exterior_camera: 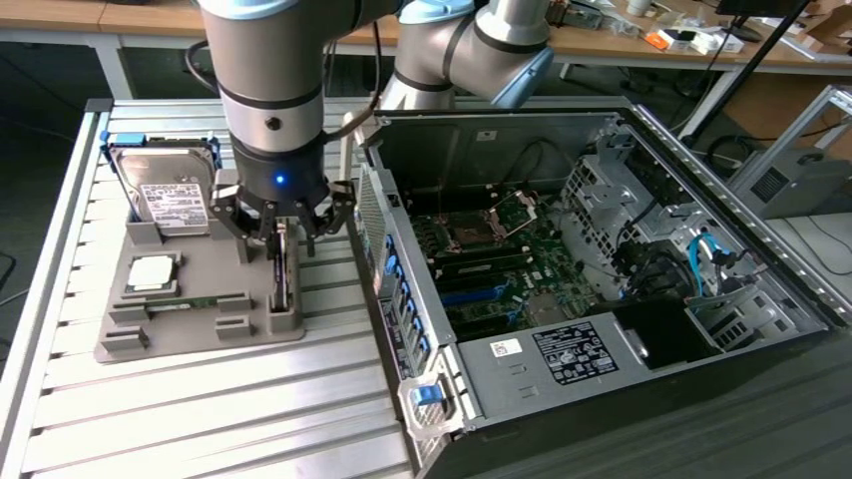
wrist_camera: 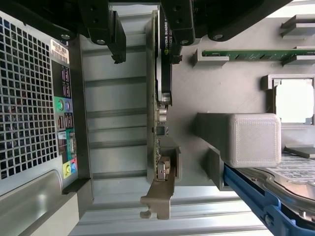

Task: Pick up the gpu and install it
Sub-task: 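Pick up the gpu and move the gpu toward the slot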

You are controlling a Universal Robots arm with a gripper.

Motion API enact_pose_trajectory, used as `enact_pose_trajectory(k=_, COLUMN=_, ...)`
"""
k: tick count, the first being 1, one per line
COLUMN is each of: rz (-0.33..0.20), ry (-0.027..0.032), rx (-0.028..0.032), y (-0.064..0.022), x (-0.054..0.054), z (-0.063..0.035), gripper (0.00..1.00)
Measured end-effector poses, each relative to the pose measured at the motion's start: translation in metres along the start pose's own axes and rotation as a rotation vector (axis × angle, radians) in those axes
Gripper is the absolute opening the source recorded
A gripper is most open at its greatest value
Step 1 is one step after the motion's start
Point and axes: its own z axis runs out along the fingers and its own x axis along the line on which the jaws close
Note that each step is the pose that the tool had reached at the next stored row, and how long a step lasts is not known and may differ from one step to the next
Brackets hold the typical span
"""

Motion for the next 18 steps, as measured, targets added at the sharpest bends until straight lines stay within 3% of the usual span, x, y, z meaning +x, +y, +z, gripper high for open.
enact_pose_trajectory(k=18, rz=0.000, ry=0.0001, rx=-0.0001, y=0.0022, x=0.0004, z=0.0062, gripper=0.48)
